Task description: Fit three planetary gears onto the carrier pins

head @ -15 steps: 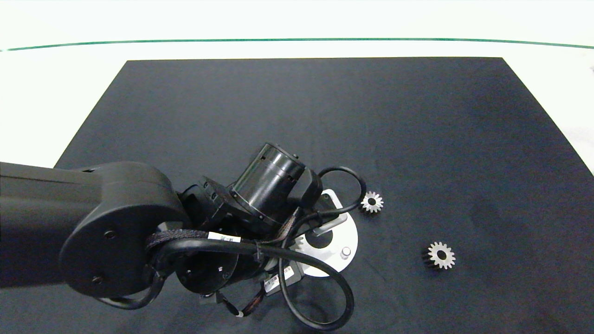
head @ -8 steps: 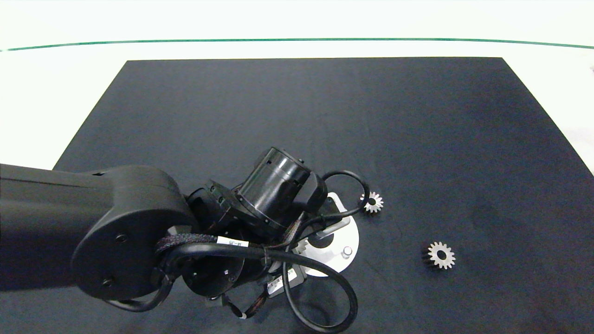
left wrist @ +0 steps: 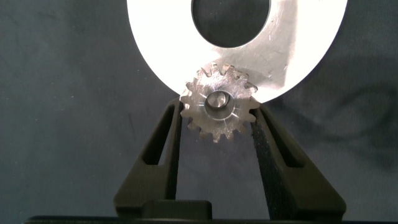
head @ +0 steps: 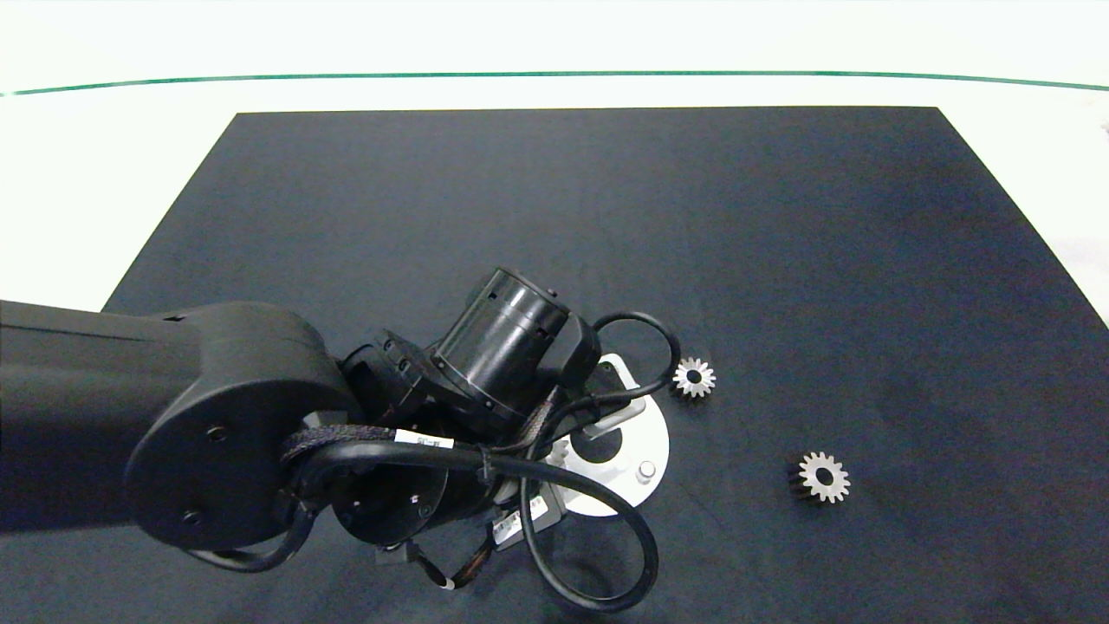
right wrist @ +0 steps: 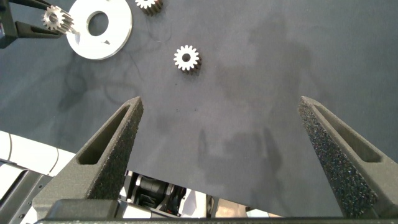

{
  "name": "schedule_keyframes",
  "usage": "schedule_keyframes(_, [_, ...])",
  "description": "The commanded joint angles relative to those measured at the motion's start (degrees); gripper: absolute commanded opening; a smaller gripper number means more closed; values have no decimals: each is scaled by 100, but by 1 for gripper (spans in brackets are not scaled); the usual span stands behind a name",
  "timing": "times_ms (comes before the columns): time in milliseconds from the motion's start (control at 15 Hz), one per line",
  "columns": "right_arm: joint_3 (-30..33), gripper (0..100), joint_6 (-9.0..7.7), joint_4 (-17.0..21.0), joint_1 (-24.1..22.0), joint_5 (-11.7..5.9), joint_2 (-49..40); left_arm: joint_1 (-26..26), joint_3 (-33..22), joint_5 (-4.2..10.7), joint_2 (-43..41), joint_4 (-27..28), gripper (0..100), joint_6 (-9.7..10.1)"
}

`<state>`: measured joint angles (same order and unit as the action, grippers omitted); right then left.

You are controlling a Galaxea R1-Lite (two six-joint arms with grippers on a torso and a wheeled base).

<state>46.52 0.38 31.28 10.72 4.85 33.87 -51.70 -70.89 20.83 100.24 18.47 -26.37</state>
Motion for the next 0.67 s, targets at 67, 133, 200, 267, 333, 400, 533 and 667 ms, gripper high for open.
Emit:
schedule_keyframes(67, [-20,100,-3,18,1,7,-20,2,14,17,-84,69,22,-17])
schedule_keyframes(133, [-20,100,-3,18,1,7,-29,2,31,17,-84,69,22,-9])
schedule_keyframes(200, [-20,100,-3,18,1,7,-29,-16,49,17,-66,69,22,-9])
schedule_keyframes(267, [-20,100,-3,18,1,7,-29,-16,66,17,-49,52,22,-9])
schedule_keyframes(333, [-29,100,-3,18,1,7,-47,-24,49,17,-22,43,22,-9])
schedule_keyframes(400, [-46,100,-3,18,1,7,-55,-16,22,17,-14,43,22,0])
schedule_keyframes(533, [-82,100,-3,18,10,7,-64,2,-4,17,-14,52,22,0])
schedule_keyframes(667, [-108,100,-3,18,10,7,-64,28,-4,17,-31,60,22,-9])
